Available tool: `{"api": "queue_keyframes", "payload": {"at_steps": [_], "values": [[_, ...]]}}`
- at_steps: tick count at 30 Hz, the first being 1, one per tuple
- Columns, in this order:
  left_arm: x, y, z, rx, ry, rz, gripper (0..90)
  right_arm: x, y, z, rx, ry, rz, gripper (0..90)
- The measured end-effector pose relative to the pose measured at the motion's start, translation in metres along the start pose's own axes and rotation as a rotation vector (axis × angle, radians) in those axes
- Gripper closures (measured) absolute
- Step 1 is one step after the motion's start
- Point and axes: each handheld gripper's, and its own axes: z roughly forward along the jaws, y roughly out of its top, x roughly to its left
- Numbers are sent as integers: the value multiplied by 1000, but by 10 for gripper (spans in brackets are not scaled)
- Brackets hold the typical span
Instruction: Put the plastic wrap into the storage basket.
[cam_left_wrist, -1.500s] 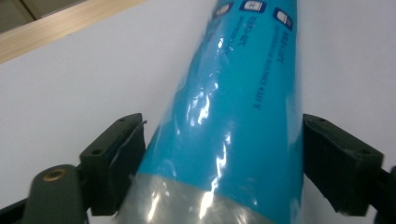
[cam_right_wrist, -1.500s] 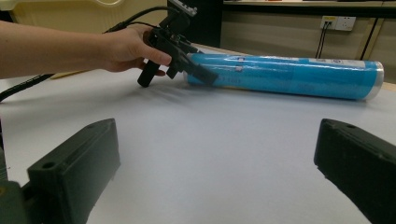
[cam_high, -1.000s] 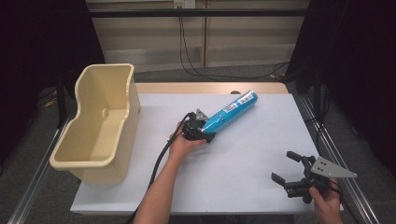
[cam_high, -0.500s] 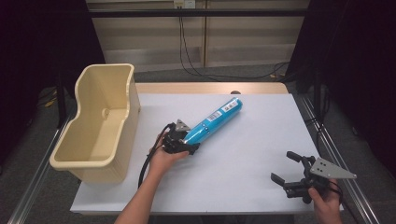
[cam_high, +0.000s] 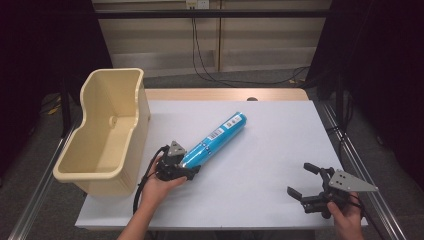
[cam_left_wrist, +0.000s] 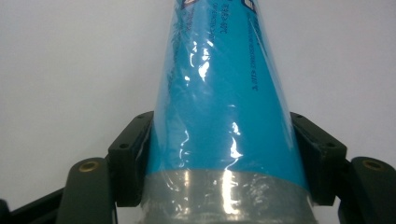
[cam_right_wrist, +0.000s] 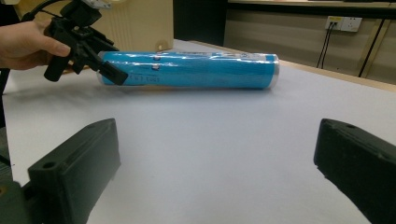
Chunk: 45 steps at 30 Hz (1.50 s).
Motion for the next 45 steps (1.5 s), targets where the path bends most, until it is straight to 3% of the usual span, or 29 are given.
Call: {"api": "queue_keyframes", "payload": {"at_steps": [11, 22, 24, 26, 28, 32, 38, 45], "values": [[-7, -26, -29, -3, 14, -22, 319, 2, 1, 2, 2, 4, -1, 0], [-9, -41, -39, 17, 20, -24, 317, 3, 2, 3, 1, 6, -5, 0], [-9, -39, -39, 16, 26, -8, 316, 3, 2, 3, 2, 6, -6, 0], [-9, -37, -41, -8, 12, -27, 310, 4, 2, 3, 2, 8, -7, 0], [-9, -32, -43, -26, 13, -21, 267, 4, 2, 3, 3, 9, -9, 0], [-13, -19, -38, 5, -9, 1, 238, 3, 2, 4, 4, 10, -10, 0], [-11, -3, -30, 23, -21, -27, 206, 3, 2, 3, 3, 7, -6, 0], [-4, 19, -18, 95, -26, -37, 190, 2, 1, 3, 9, 11, -4, 0]]}}
